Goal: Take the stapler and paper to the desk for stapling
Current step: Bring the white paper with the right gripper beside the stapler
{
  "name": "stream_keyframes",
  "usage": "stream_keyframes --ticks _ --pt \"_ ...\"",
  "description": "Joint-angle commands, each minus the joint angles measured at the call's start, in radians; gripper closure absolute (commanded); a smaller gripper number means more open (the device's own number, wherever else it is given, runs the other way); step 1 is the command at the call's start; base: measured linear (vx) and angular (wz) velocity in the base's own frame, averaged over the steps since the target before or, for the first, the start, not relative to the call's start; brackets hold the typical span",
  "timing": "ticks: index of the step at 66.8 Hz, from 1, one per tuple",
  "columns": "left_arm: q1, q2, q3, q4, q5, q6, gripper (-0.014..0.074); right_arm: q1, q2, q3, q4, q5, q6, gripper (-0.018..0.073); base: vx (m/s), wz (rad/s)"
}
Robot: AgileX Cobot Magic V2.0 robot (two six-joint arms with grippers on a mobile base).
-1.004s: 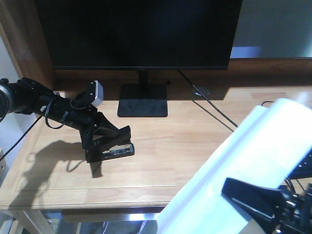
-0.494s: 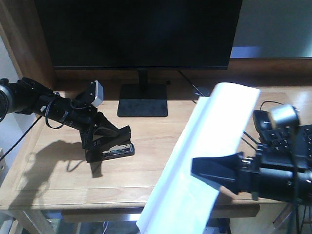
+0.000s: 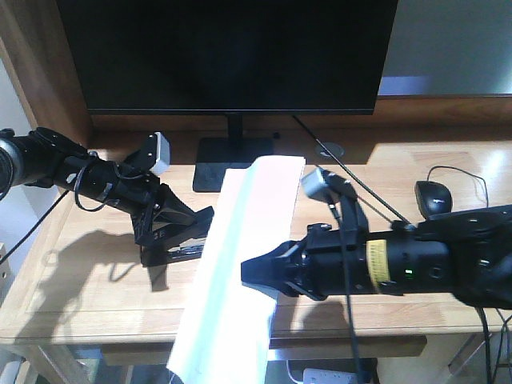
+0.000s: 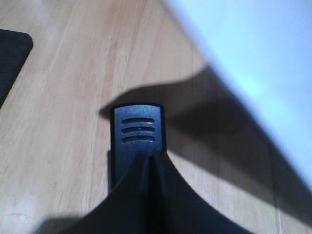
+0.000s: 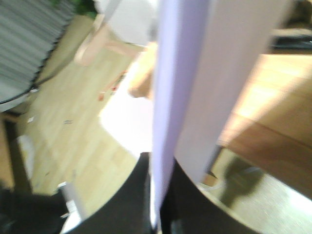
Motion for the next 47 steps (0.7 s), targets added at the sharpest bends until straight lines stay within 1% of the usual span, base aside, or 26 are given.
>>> stream_keyframes --ticks 1,12,21,32,47 --pt "-0.003 -0.059 -0.025 -0.058 0.030 -0.010 0.0603 -0.002 0.032 -0.031 0.040 0.063 -0.004 0.0564 0.00 0.00" --pt "-0.003 -0.059 -0.025 -0.058 0.030 -0.010 0.0603 -0.002 0.117 -0.031 0.035 0.201 -0.004 0.0564 0.00 0.00" --pt "-0.003 -0.059 -0.025 -0.058 0.030 -0.010 0.0603 -0.002 0.149 -0.031 0.035 0.273 -0.005 0.0564 0.00 0.00" --pt "-0.003 -0.059 -0.025 -0.058 0.030 -0.010 0.0603 -0.002 0.157 -0.037 0.035 0.302 -0.009 0.0564 0.00 0.00" --pt "-0.003 -0.059 -0.025 -0.058 0.030 -0.010 0.0603 -0.002 0.157 -0.058 0.088 0.332 -0.007 0.0564 0.00 0.00"
